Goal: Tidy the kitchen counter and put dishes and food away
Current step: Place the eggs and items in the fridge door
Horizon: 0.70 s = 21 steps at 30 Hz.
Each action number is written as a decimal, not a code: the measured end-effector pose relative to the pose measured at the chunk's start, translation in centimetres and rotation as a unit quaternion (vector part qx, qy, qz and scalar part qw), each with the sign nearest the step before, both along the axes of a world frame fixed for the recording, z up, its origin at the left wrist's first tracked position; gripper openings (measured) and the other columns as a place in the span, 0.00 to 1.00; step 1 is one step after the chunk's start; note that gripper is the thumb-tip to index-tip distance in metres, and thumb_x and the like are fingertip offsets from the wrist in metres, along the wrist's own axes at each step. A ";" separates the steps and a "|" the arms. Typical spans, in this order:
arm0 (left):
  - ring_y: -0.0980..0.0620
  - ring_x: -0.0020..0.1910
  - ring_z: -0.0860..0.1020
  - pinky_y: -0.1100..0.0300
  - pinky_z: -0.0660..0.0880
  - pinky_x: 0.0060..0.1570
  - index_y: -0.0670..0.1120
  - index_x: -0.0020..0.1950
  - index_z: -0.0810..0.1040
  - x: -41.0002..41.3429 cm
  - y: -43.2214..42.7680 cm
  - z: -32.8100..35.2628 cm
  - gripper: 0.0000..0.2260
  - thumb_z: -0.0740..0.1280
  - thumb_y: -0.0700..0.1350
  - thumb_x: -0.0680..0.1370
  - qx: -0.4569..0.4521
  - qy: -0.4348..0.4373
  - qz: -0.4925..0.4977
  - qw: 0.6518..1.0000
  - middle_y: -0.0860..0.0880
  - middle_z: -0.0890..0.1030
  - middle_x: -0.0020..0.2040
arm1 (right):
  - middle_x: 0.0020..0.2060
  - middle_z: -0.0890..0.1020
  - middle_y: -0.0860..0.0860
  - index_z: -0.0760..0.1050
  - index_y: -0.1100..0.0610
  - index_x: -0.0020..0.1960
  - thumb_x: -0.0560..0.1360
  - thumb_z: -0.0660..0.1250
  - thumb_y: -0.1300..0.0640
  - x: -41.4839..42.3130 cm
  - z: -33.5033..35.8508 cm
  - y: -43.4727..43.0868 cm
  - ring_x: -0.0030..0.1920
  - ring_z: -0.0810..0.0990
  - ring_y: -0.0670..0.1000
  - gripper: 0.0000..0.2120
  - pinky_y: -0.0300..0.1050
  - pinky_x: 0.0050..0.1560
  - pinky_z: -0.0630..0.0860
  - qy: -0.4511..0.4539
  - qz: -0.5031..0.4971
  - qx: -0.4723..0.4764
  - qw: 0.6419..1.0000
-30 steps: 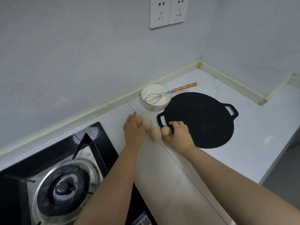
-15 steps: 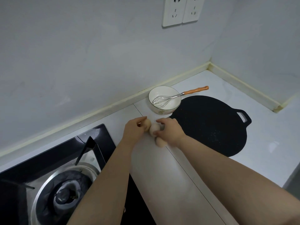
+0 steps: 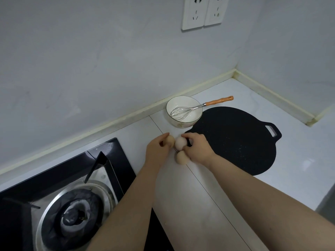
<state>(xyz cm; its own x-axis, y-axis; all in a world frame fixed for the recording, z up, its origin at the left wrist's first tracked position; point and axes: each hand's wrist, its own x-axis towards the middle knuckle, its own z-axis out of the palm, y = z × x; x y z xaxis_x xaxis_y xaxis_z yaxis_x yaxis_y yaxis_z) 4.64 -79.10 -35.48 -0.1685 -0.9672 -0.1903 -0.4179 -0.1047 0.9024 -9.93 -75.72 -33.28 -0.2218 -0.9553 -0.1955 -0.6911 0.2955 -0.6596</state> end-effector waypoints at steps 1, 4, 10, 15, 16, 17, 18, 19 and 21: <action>0.52 0.62 0.74 0.65 0.68 0.60 0.48 0.66 0.76 0.0 0.1 0.0 0.17 0.65 0.41 0.77 0.003 -0.004 -0.001 1.000 0.50 0.77 0.64 | 0.57 0.75 0.52 0.73 0.52 0.66 0.71 0.66 0.61 -0.2 0.0 0.2 0.62 0.70 0.55 0.23 0.57 0.58 0.74 0.003 0.000 0.001 1.000; 0.52 0.62 0.74 0.64 0.68 0.60 0.50 0.67 0.75 -0.1 0.3 0.1 0.18 0.65 0.44 0.77 0.007 -0.026 -0.002 1.000 0.51 0.77 0.65 | 0.59 0.74 0.52 0.73 0.51 0.66 0.73 0.66 0.59 -0.7 0.1 0.6 0.62 0.68 0.55 0.22 0.54 0.60 0.73 0.018 0.000 -0.002 1.000; 0.43 0.56 0.77 0.45 0.75 0.59 0.52 0.69 0.72 -0.6 1.4 -0.1 0.20 0.63 0.47 0.77 0.030 -0.022 0.006 0.999 0.47 0.74 0.60 | 0.56 0.71 0.53 0.71 0.52 0.67 0.79 0.60 0.51 -1.3 0.3 1.6 0.55 0.73 0.53 0.18 0.46 0.51 0.73 0.100 -0.040 0.012 0.994; 0.46 0.56 0.76 0.46 0.76 0.57 0.50 0.71 0.70 -0.7 2.0 0.0 0.22 0.64 0.45 0.76 0.035 -0.020 0.019 0.999 0.47 0.70 0.63 | 0.63 0.67 0.55 0.66 0.55 0.70 0.80 0.55 0.51 -1.3 1.2 3.0 0.58 0.72 0.56 0.20 0.46 0.51 0.71 0.128 -0.083 0.055 0.987; 0.46 0.57 0.76 0.47 0.76 0.57 0.50 0.71 0.69 -0.7 2.2 0.1 0.23 0.64 0.46 0.76 0.038 -0.024 0.015 0.999 0.47 0.70 0.64 | 0.63 0.67 0.56 0.64 0.55 0.70 0.80 0.55 0.49 -1.3 1.4 3.5 0.56 0.73 0.56 0.20 0.46 0.49 0.70 0.135 -0.088 0.068 0.985; 0.46 0.58 0.75 0.46 0.76 0.57 0.49 0.72 0.68 -0.6 2.4 0.2 0.24 0.65 0.47 0.76 0.044 -0.028 0.007 0.999 0.47 0.68 0.65 | 0.62 0.67 0.56 0.64 0.55 0.70 0.80 0.55 0.47 -1.3 1.5 4.1 0.55 0.74 0.57 0.21 0.46 0.47 0.70 0.143 -0.093 0.074 0.983; 0.47 0.58 0.75 0.46 0.75 0.58 0.48 0.72 0.67 -0.6 2.6 0.4 0.25 0.66 0.47 0.75 0.049 -0.030 -0.003 0.998 0.48 0.67 0.66 | 0.62 0.67 0.55 0.64 0.56 0.69 0.80 0.54 0.46 -1.3 1.5 4.8 0.55 0.74 0.57 0.22 0.46 0.46 0.70 0.150 -0.095 0.070 0.982; 0.47 0.59 0.74 0.47 0.75 0.59 0.47 0.71 0.67 -0.5 2.7 0.5 0.26 0.67 0.47 0.74 0.054 -0.028 -0.015 0.998 0.48 0.66 0.66 | 0.62 0.67 0.55 0.64 0.56 0.69 0.80 0.55 0.45 -1.3 1.3 5.5 0.56 0.73 0.56 0.22 0.46 0.47 0.70 0.151 -0.095 0.050 0.983; 0.48 0.59 0.72 0.52 0.72 0.60 0.43 0.68 0.67 -0.6 3.0 0.6 0.27 0.71 0.47 0.71 0.053 -0.028 -0.037 0.998 0.50 0.64 0.65 | 0.65 0.67 0.55 0.65 0.58 0.70 0.80 0.56 0.49 -1.3 0.3 6.8 0.63 0.69 0.55 0.21 0.46 0.56 0.70 0.126 -0.090 -0.021 0.988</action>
